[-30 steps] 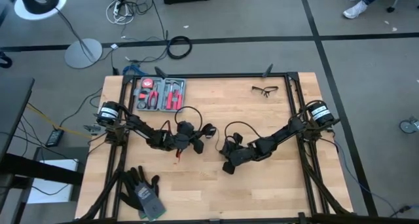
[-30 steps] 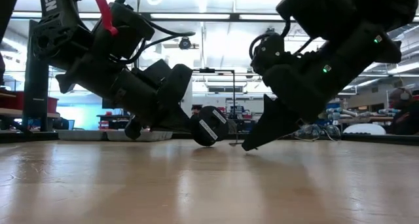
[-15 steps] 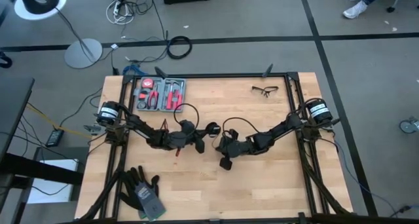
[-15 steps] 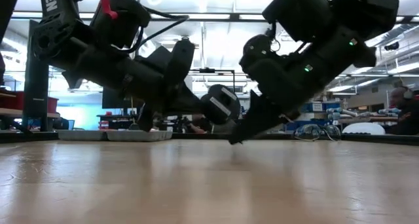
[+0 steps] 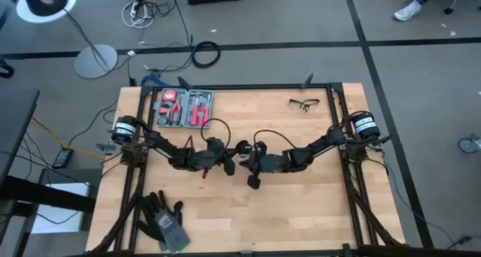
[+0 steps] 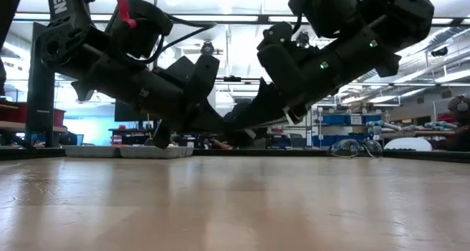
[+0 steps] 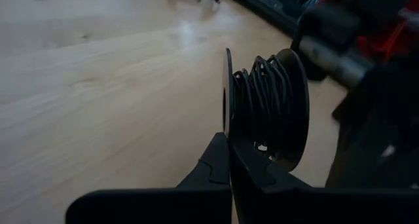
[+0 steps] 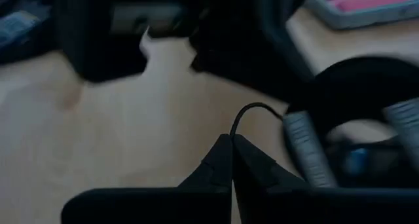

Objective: Coil cords
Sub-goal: Coil the black wire on the black spool

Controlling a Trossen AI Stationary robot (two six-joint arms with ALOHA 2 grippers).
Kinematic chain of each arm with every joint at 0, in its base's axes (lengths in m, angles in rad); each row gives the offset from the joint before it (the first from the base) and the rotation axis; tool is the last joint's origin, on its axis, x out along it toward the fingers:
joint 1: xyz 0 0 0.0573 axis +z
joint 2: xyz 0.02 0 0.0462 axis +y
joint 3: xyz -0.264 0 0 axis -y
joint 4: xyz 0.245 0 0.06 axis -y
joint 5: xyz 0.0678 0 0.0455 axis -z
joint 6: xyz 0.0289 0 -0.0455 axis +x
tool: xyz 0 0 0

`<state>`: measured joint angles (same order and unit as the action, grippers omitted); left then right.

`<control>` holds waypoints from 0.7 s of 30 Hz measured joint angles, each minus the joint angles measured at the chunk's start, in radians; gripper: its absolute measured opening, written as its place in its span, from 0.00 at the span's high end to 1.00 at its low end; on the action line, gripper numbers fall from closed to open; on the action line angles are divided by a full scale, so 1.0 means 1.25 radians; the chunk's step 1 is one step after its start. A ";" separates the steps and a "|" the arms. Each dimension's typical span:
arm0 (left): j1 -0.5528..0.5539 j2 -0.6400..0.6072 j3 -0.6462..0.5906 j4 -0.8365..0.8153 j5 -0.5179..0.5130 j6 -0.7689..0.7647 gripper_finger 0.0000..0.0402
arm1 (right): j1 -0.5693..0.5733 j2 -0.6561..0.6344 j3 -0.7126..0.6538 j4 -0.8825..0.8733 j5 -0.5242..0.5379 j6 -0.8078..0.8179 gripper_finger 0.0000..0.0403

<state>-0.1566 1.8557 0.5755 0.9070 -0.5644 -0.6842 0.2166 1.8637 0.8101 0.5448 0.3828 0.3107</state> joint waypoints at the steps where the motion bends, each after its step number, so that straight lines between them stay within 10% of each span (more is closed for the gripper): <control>1: 0.000 0.000 0.000 -0.011 0.000 0.000 1.00 | -0.001 0.000 0.000 0.002 0.012 0.000 1.00; 21: 0.000 -0.001 0.000 -0.087 0.048 -0.020 1.00 | -0.002 -0.098 0.000 -0.087 0.229 -0.086 1.00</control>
<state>-0.1570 1.8540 0.5755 0.7981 -0.5049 -0.7096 0.2142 1.7409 0.8101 0.4363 0.6688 0.2036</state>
